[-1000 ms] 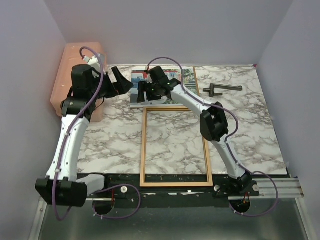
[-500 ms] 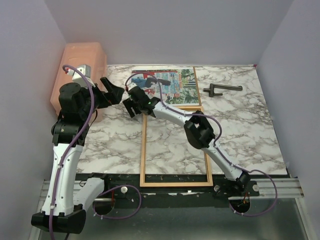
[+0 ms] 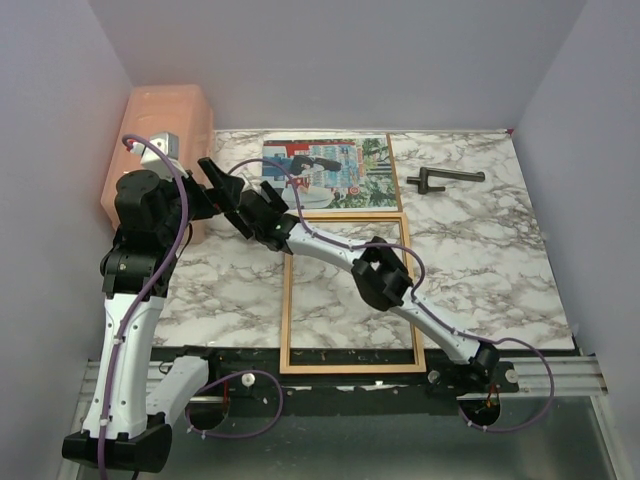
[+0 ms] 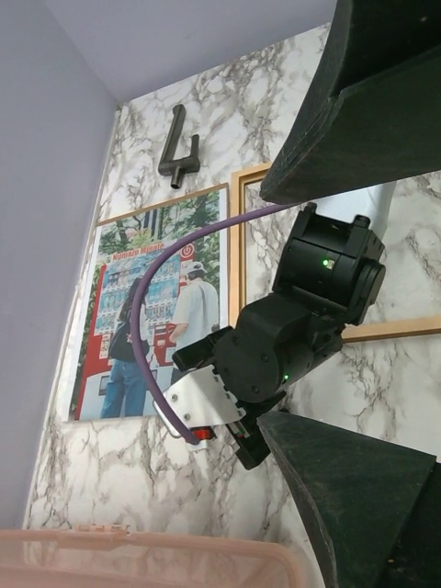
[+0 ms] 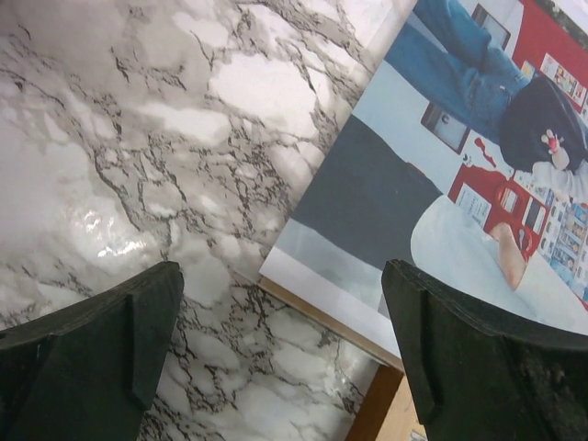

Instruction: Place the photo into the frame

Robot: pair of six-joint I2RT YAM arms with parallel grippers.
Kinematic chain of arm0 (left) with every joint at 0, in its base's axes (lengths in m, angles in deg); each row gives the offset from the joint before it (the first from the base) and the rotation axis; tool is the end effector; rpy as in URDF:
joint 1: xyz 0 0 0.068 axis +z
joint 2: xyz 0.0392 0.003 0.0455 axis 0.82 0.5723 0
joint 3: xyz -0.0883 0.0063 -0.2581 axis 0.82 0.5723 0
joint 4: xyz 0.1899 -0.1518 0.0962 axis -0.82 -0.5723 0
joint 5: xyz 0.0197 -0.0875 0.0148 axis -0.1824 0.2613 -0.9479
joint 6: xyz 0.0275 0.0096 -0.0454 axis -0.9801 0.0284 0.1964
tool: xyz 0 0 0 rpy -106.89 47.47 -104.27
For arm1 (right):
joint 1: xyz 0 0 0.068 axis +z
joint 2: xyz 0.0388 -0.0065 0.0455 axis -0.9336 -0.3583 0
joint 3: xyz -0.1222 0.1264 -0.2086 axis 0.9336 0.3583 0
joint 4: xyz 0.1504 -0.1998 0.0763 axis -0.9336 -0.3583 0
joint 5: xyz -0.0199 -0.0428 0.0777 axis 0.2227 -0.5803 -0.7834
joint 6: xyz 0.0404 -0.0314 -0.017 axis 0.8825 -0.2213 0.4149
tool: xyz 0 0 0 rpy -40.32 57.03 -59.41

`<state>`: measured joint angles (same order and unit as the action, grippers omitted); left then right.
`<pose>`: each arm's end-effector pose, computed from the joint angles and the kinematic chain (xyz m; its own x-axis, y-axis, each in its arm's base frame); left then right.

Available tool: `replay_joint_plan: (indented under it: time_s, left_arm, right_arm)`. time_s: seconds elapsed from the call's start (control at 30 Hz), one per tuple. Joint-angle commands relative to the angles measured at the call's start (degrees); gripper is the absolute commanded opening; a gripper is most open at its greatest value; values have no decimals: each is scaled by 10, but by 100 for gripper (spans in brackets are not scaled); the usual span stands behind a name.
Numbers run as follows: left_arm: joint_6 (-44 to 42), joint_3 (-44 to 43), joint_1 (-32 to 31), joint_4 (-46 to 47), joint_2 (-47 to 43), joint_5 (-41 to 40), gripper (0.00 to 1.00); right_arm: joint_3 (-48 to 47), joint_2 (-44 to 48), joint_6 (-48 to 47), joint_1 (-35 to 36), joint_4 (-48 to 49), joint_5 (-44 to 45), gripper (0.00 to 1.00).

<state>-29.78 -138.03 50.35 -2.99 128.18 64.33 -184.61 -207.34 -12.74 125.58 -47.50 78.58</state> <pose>0.1701 -0.0218 0.4294 -0.3100 -0.4089 -0.8583 0.1700 0.8644 -0.4732 0.3453 0.4905 0.1468 -0.2477 -0.5099 -0.8238 -0.5054 0.7934 -0.3392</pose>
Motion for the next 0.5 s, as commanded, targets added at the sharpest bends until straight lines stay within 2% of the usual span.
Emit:
replay_joint_plan:
  time_s: [0.0, 0.47]
  left_arm:
    - [-15, -8, -1, -15, -3, -7, 98]
    - [-13, 4, -1, -12, 2, 11, 99]
  right_arm:
    - [-52, -46, -1, -5, -20, 31, 100]
    - [-45, -35, 65, -39, -48, 76, 95]
